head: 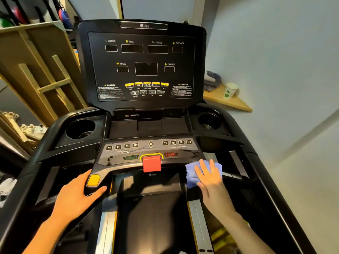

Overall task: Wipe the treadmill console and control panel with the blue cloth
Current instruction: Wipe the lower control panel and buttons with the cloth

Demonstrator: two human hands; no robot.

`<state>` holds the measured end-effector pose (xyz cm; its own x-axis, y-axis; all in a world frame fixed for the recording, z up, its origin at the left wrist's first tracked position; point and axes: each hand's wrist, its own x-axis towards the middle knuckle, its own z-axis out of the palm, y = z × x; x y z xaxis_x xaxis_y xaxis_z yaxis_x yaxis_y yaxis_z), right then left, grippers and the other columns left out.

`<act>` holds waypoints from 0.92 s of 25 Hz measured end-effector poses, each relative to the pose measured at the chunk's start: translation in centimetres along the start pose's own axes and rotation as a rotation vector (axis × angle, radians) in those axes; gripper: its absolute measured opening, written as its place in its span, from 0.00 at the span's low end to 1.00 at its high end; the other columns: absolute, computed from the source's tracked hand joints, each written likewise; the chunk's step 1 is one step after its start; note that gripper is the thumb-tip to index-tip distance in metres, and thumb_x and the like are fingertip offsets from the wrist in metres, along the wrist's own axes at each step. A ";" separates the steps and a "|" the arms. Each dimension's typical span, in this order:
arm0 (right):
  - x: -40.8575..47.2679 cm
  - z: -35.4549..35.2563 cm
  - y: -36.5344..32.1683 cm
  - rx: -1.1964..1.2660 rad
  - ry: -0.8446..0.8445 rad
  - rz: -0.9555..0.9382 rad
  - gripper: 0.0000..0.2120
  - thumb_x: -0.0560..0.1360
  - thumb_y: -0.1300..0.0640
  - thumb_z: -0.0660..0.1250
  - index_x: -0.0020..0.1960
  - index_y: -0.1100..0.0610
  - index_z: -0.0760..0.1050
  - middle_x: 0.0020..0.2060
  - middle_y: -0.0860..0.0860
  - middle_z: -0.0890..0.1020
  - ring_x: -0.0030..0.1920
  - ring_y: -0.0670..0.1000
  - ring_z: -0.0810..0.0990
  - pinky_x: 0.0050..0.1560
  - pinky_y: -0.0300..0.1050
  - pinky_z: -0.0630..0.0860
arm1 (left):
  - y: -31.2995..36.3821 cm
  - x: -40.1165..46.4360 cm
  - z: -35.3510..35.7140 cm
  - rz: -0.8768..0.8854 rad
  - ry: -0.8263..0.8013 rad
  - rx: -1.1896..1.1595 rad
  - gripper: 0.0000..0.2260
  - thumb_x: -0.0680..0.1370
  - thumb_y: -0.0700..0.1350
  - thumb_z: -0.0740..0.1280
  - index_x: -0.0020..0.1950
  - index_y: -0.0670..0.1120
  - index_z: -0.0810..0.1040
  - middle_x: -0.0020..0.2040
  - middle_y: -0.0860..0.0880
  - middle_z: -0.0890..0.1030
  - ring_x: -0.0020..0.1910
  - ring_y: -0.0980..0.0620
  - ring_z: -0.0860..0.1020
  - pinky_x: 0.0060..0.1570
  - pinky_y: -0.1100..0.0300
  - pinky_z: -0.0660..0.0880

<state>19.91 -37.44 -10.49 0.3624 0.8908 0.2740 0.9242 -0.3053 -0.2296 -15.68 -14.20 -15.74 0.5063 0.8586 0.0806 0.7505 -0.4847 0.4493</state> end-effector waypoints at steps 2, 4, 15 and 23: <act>-1.0 2.7 0.9 -0.118 -0.093 0.049 0.33 0.60 0.66 0.81 0.64 0.62 0.79 0.58 0.62 0.82 0.62 0.67 0.80 0.63 0.60 0.74 | -0.2 0.1 0.2 0.024 0.035 0.013 0.31 0.70 0.64 0.69 0.67 0.46 0.76 0.53 0.48 0.84 0.48 0.50 0.82 0.45 0.54 0.79; -1.6 4.7 2.2 -0.174 -0.097 0.033 0.41 0.60 0.67 0.78 0.72 0.60 0.70 0.69 0.61 0.75 0.68 0.70 0.72 0.68 0.64 0.63 | -0.1 0.1 0.2 0.026 0.060 0.019 0.29 0.70 0.63 0.69 0.65 0.46 0.77 0.52 0.48 0.84 0.46 0.50 0.82 0.43 0.55 0.78; 3.7 6.1 2.0 -0.199 0.005 0.066 0.29 0.78 0.59 0.66 0.77 0.60 0.64 0.77 0.60 0.63 0.76 0.70 0.58 0.71 0.66 0.64 | -0.8 0.3 1.1 0.037 0.101 0.031 0.32 0.71 0.67 0.68 0.66 0.46 0.76 0.52 0.48 0.84 0.45 0.51 0.82 0.41 0.59 0.76; 10.1 5.5 -0.3 -0.243 -0.155 0.277 0.32 0.83 0.47 0.57 0.81 0.57 0.50 0.81 0.56 0.50 0.79 0.65 0.50 0.74 0.59 0.61 | -0.4 0.2 0.7 0.054 0.088 -0.031 0.20 0.70 0.71 0.63 0.58 0.66 0.69 0.51 0.50 0.84 0.44 0.55 0.80 0.39 0.65 0.71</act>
<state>22.61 -26.46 -12.73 0.5965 0.7982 0.0840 0.8025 -0.5952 -0.0423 -15.54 -13.93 -16.48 0.5053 0.8433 0.1829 0.7090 -0.5266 0.4691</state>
